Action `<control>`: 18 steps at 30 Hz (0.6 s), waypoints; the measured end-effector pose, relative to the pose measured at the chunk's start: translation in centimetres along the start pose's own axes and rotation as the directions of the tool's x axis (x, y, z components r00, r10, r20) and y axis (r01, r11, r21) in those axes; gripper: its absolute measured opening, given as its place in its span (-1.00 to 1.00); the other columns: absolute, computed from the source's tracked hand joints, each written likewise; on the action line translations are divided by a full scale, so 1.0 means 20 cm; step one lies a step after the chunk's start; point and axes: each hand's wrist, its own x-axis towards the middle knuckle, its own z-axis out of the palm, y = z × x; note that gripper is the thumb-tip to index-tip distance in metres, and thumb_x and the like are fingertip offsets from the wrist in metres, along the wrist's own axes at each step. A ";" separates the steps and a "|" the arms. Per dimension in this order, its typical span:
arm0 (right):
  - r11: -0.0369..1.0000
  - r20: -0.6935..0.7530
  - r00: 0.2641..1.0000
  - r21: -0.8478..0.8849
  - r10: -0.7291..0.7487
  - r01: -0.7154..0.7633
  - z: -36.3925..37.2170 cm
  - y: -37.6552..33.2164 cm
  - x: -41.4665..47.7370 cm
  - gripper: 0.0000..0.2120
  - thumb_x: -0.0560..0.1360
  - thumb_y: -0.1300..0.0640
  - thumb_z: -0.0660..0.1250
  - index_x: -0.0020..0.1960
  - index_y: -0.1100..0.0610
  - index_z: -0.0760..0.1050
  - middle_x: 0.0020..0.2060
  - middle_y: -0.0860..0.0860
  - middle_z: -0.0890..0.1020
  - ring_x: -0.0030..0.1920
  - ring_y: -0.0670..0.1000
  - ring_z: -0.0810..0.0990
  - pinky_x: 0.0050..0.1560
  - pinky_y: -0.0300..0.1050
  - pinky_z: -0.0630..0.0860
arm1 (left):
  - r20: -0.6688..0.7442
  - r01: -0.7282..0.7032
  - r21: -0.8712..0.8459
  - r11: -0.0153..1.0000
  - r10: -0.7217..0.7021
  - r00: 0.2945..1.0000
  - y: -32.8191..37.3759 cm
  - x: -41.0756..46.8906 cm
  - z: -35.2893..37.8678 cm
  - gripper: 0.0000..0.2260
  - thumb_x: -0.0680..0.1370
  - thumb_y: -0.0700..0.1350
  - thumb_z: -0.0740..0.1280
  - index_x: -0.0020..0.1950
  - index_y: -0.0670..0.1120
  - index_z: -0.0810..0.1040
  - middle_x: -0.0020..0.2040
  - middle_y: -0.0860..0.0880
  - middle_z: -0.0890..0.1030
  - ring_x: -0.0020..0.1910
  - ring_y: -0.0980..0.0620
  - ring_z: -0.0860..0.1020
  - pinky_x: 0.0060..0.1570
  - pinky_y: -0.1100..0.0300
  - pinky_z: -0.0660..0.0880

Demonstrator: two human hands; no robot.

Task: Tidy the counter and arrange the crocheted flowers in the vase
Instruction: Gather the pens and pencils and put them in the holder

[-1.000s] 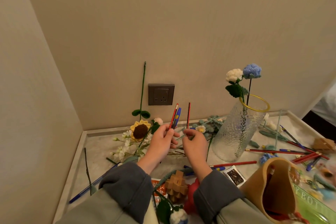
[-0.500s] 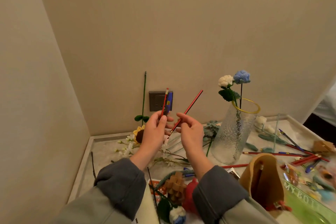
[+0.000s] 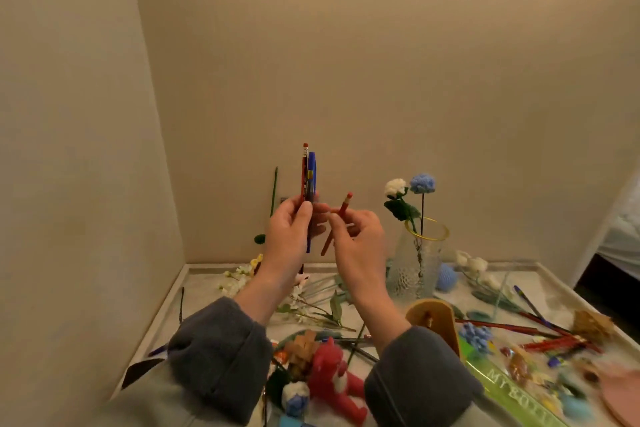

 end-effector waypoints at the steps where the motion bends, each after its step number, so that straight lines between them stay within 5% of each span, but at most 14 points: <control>1: 1.000 -0.007 1.000 0.014 -0.020 0.020 -0.03 -0.04 0.00 -0.91 0.57 0.08 0.32 -0.04 -0.11 0.55 -0.10 -0.12 0.53 -0.09 -0.17 0.55 -0.05 -0.21 0.56 | -0.002 0.000 -0.002 1.000 0.000 1.000 0.01 -0.03 0.03 -0.80 0.65 -0.12 0.16 0.16 -0.07 0.55 0.03 -0.09 0.67 0.05 -0.01 0.64 0.07 0.09 0.58; 8: 0.989 0.023 0.991 -0.060 -0.134 0.135 -0.52 -0.16 -0.02 -0.90 0.59 0.07 0.29 0.03 -0.05 0.57 -0.15 -0.07 0.62 -0.14 -0.11 0.60 -0.07 0.01 0.59 | 0.013 -0.042 -0.038 0.998 0.043 0.999 0.06 -0.28 0.38 -0.82 0.62 -0.12 0.23 0.11 0.05 0.60 -0.12 -0.01 0.59 -0.09 0.10 0.58 -0.01 0.21 0.58; 12: 0.994 0.070 0.993 -0.052 -0.091 0.095 -0.73 -0.13 -0.07 -0.88 0.56 0.06 0.33 -0.02 -0.17 0.54 -0.18 -0.06 0.66 -0.16 -0.05 0.64 -0.09 0.09 0.61 | 0.033 -0.003 -0.037 0.999 0.004 0.999 0.01 -0.43 0.55 -0.82 0.60 -0.09 0.26 0.10 0.11 0.61 -0.18 0.04 0.63 -0.17 0.14 0.60 -0.13 0.28 0.58; 18: 0.977 0.137 0.987 -0.181 -0.086 0.110 -0.87 0.05 -0.21 -0.89 0.56 0.00 0.32 0.05 -0.12 0.58 -0.14 -0.14 0.64 -0.13 -0.19 0.58 -0.09 -0.15 0.57 | -0.017 0.044 0.112 0.993 -0.043 0.999 -0.18 -0.63 0.68 -0.82 0.60 0.00 0.25 0.16 0.12 0.56 0.00 0.10 0.67 0.02 0.14 0.63 0.04 0.13 0.57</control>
